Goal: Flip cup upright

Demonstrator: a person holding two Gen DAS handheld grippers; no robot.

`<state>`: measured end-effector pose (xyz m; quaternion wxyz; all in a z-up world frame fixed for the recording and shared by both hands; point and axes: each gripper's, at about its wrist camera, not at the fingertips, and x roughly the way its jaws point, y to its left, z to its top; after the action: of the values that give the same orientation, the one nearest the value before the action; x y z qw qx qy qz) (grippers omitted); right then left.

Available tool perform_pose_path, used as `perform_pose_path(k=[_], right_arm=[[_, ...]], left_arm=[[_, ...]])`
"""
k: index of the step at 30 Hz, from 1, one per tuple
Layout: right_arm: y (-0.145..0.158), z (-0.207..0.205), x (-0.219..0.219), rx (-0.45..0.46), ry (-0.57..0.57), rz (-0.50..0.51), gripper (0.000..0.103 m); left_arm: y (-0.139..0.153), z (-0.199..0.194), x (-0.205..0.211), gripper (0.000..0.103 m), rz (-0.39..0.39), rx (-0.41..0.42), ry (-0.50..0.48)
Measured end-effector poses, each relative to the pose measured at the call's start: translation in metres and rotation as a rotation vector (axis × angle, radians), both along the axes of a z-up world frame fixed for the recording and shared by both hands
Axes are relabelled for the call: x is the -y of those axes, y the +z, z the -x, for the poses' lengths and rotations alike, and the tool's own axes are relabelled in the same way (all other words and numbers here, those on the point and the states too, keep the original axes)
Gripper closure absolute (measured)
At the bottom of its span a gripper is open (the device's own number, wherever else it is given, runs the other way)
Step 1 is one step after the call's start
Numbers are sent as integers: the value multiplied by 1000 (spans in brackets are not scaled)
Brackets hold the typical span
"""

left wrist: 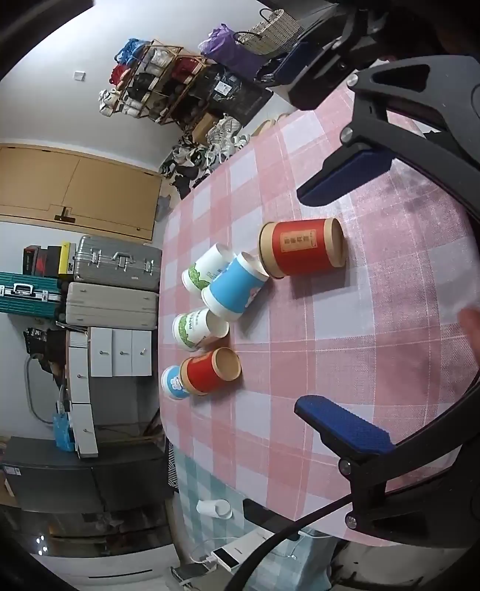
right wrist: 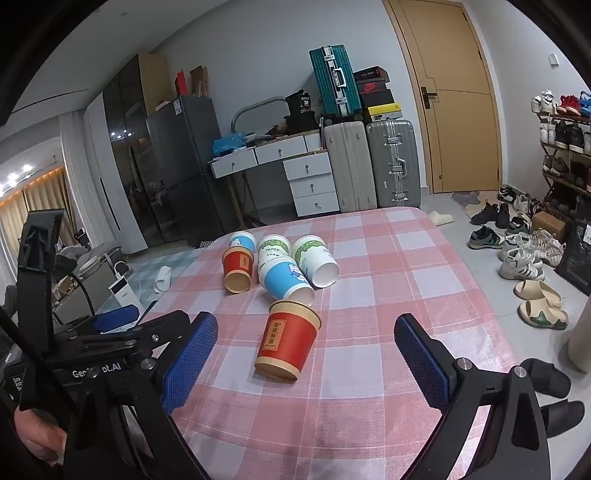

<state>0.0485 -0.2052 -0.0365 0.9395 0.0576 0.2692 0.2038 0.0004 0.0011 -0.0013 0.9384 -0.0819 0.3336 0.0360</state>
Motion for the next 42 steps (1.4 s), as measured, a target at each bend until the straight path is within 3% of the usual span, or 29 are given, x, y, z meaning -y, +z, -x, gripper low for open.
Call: perform_pose_path(k=[3, 9, 42], right_arm=[[0, 0, 1, -10, 4, -8, 5], [0, 0, -1, -1, 5, 5, 5], [-1, 0, -1, -11, 6, 1, 5]], left_arm=[[0, -6, -1, 1, -19, -37, 12], [4, 5, 0, 1, -13, 6, 0], [0, 3, -1, 1, -11, -21, 7]])
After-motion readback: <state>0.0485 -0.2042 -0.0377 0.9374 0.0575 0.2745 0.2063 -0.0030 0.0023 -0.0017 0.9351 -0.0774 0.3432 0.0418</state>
